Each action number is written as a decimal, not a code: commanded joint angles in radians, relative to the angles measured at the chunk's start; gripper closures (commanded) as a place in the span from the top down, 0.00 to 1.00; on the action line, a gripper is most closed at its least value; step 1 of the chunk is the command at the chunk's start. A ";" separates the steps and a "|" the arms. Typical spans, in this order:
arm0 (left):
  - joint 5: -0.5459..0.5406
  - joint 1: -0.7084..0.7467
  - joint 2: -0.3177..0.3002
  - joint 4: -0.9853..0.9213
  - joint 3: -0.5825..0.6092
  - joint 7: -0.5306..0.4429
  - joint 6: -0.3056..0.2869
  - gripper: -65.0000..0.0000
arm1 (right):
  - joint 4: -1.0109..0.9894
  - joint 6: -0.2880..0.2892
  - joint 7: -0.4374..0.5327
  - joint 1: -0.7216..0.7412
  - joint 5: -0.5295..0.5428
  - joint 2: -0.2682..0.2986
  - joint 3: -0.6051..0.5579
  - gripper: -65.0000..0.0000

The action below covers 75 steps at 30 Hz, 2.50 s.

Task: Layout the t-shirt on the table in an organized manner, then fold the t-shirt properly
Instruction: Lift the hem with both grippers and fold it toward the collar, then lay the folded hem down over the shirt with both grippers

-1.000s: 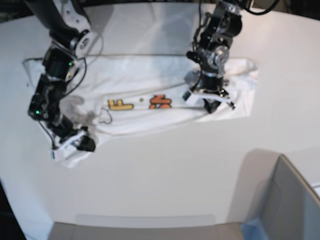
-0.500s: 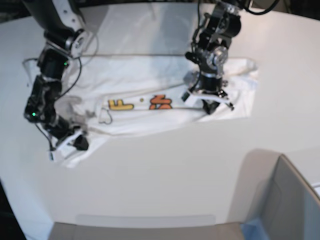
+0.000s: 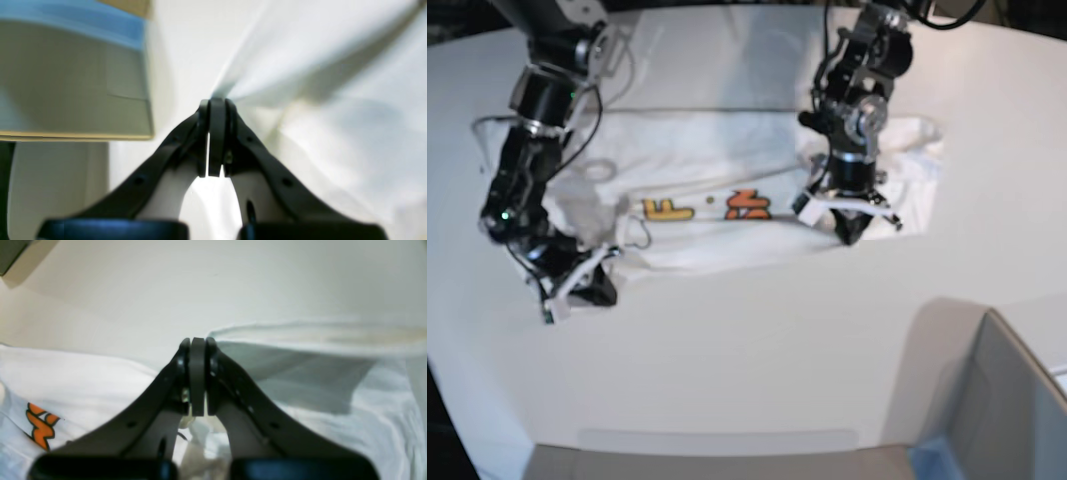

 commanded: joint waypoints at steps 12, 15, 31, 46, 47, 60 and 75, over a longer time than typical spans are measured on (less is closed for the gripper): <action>0.018 0.029 -0.062 0.056 -0.001 -0.004 0.013 0.00 | 0.254 0.014 -0.002 -0.167 0.105 0.021 0.008 0.00; 0.019 0.055 -0.067 0.086 0.000 -0.004 0.013 0.00 | 0.314 0.014 -0.051 -0.201 0.159 0.044 0.012 0.00; 0.019 0.165 -0.108 0.166 0.003 0.031 0.012 0.00 | 0.522 0.014 -0.056 -0.368 0.199 0.044 0.037 0.00; 0.021 0.234 -0.146 0.212 0.008 0.062 0.012 0.00 | 0.544 0.014 -0.056 -0.506 0.302 0.077 0.112 0.00; 0.021 0.242 -0.146 0.212 0.008 0.062 0.012 0.00 | 0.544 0.014 -0.056 -0.513 0.302 0.077 0.112 0.00; 0.021 0.294 -0.142 0.212 0.010 0.054 0.012 0.00 | 0.690 0.014 -0.056 -0.579 0.303 0.069 0.170 0.00; 0.018 0.290 -0.142 0.209 0.008 0.057 0.012 0.00 | 0.705 0.014 -0.056 -0.746 0.303 0.038 0.169 0.00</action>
